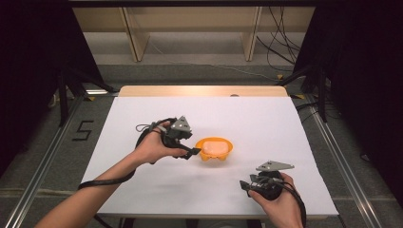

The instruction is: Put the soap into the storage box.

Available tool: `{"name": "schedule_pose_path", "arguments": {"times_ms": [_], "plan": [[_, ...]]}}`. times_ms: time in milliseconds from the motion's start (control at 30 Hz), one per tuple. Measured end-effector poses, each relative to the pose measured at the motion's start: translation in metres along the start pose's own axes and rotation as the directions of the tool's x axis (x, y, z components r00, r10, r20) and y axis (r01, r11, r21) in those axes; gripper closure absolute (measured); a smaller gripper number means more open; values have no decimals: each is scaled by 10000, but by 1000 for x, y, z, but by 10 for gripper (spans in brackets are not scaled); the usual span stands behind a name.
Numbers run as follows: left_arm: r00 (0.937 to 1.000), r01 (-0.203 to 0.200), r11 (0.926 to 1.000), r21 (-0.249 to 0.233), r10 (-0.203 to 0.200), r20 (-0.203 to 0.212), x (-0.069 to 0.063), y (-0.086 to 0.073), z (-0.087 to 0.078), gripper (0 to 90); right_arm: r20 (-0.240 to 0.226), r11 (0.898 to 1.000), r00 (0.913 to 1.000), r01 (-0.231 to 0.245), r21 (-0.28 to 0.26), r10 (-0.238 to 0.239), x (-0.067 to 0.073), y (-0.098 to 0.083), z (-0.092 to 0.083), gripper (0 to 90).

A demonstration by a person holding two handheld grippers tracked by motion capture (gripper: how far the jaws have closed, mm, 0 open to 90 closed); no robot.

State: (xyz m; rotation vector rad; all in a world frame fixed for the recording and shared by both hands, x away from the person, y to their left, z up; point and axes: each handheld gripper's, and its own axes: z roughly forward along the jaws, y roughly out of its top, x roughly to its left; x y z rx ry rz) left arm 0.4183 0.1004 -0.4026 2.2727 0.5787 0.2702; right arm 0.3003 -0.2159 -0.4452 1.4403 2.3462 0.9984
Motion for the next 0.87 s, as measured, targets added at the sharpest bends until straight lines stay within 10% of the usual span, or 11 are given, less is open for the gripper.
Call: {"name": "schedule_pose_path", "arguments": {"times_ms": [433, 633, 733, 833, 867], "plan": [[9935, 934, 9956, -14, -933, -650, -7, -86, -36, 310, -31, 9999, 10000, 83, 64, -83, 1, 0, 2, 519], [9762, 1911, 9809, -376, -1939, -975, -14, -129, -61, 311, -33, 9997, 9997, 240, 83, -240, -1, -1, 4, 510], [9546, 2694, 9583, -950, -2787, -1053, -23, -151, -69, 318, -37, 9998, 9999, 135, 146, -134, 0, -1, 4, 506], [9485, 2887, 9513, -1079, -2996, -1035, -28, -160, -79, 319, -8, 9993, 9999, -124, 358, 124, 3, 0, 3, 503], [9530, 2669, 9596, -895, -2766, -1233, -28, -163, -84, 318, -35, 9995, 10000, -36, 305, 37, 2, 0, 3, 502]]}}
